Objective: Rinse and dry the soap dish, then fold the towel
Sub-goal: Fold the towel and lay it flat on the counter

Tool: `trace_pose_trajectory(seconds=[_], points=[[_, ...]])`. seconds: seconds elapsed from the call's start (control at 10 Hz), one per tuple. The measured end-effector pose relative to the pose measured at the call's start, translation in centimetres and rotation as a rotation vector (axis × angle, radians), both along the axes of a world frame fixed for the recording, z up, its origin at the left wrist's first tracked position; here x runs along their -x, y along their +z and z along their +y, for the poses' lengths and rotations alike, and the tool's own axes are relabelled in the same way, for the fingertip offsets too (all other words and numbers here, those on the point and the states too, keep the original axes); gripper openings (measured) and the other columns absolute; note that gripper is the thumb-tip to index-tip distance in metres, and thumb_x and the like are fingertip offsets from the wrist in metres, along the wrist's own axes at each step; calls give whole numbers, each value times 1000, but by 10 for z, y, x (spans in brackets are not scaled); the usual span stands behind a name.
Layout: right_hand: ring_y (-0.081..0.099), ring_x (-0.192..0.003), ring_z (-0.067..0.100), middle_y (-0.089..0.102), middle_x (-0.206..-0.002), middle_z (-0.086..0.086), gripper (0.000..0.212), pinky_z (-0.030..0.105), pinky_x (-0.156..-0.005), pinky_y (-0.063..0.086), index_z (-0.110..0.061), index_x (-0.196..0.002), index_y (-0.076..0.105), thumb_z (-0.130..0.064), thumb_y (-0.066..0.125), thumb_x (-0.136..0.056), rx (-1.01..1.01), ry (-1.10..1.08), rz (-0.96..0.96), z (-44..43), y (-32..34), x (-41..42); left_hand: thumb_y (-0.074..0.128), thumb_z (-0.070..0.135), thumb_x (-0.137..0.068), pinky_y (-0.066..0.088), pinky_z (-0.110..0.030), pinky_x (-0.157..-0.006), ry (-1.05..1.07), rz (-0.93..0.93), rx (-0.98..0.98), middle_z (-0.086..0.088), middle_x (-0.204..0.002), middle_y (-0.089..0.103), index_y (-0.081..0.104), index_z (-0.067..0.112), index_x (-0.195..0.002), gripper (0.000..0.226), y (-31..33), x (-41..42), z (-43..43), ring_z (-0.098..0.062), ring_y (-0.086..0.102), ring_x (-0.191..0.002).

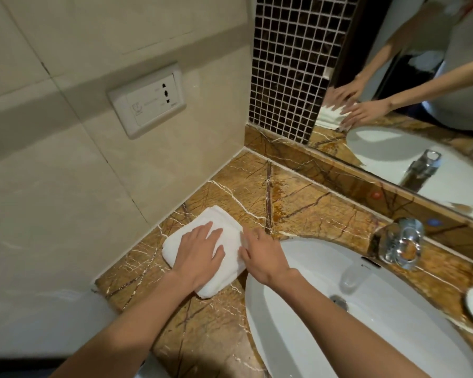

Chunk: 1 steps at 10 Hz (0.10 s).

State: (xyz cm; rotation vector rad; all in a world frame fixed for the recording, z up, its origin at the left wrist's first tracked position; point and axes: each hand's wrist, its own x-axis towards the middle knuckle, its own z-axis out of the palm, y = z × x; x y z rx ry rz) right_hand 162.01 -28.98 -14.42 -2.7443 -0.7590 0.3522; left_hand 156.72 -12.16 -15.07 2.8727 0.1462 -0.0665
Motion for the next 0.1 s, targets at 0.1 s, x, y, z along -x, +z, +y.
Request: trace_pose_trajectory(seconds=[0.1], points=[[51, -114, 37, 49, -129, 19, 44, 43, -92, 45, -13, -138, 36, -30, 41, -97, -120, -106, -43, -13, 23, -3, 36, 36, -95, 22, -41, -112, 54, -121, 132, -5, -152, 34, 38, 21, -141, 49, 22, -13, -10, -23, 29, -139]])
